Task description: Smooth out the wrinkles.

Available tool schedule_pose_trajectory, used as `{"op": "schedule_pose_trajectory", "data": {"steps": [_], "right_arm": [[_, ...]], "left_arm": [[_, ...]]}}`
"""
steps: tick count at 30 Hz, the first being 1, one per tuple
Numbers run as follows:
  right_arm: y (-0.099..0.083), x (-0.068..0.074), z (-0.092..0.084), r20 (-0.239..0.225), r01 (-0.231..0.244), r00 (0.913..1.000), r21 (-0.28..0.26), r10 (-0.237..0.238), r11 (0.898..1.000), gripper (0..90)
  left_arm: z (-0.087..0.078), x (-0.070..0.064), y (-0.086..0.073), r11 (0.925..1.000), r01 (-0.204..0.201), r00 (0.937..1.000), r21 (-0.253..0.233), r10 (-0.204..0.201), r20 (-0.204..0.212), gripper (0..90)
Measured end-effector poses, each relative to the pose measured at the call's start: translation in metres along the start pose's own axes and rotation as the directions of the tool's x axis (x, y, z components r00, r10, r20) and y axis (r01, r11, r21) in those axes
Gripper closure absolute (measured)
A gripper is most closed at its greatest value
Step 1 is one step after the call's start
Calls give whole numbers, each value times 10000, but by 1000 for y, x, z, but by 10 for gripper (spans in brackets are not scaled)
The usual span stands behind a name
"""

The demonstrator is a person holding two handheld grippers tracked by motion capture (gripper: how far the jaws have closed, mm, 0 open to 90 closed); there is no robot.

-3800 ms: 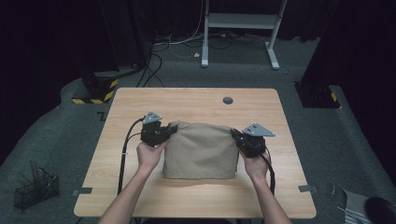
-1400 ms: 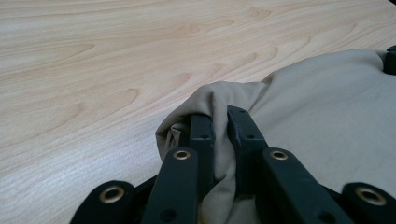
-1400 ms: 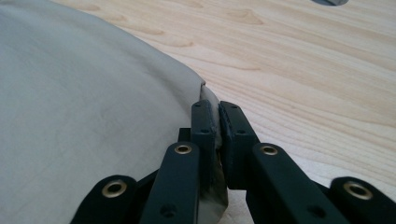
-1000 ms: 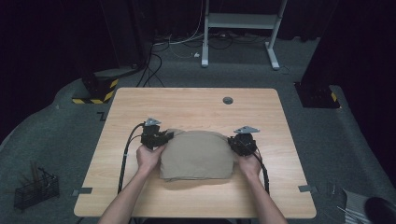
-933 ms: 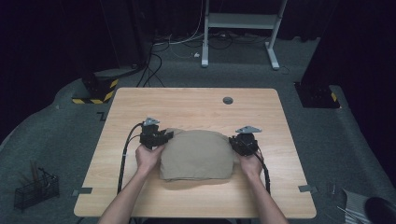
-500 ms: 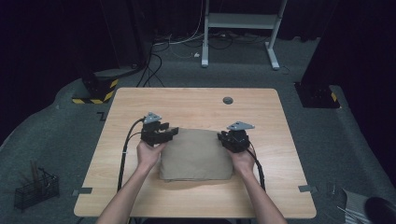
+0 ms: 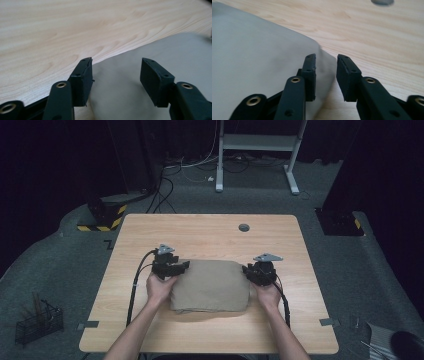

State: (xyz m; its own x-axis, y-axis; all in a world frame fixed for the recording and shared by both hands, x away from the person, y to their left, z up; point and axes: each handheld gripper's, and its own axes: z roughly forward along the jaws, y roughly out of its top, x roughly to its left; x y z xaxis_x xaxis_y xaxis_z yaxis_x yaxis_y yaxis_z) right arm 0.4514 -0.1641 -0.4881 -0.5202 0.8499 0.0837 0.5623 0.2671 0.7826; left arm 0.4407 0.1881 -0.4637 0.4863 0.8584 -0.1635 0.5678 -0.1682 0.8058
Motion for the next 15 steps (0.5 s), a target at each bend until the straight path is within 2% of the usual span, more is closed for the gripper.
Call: {"op": "schedule_pose_trajectory", "data": {"steps": [3,6,8,10,13,15], "right_arm": [[1,15,-16,-336,437,9984,-386,-450,9983,649],[-5,27,-26,-725,725,9944,-562,-765,9958,625],[-12,33,-29,-705,905,9930,-570,-944,9943,623],[-21,37,-28,-648,1130,9912,-412,-1155,9927,619],[-33,36,-27,-777,1080,9910,-124,-1086,9941,597],[-40,34,-27,-790,913,9927,12,-910,9958,561]], "left_arm": [[-17,-15,-6,9991,-337,9985,-266,348,418,404],[-23,-26,-18,9963,-856,9950,23,853,523,401],[-20,-27,-26,9953,-883,9947,409,859,563,403],[-17,-25,-34,9948,-881,9951,506,856,495,422],[-12,-23,-42,9963,-620,9971,597,592,485,434],[-9,-24,-45,9952,-692,9968,690,663,436,436]]}}
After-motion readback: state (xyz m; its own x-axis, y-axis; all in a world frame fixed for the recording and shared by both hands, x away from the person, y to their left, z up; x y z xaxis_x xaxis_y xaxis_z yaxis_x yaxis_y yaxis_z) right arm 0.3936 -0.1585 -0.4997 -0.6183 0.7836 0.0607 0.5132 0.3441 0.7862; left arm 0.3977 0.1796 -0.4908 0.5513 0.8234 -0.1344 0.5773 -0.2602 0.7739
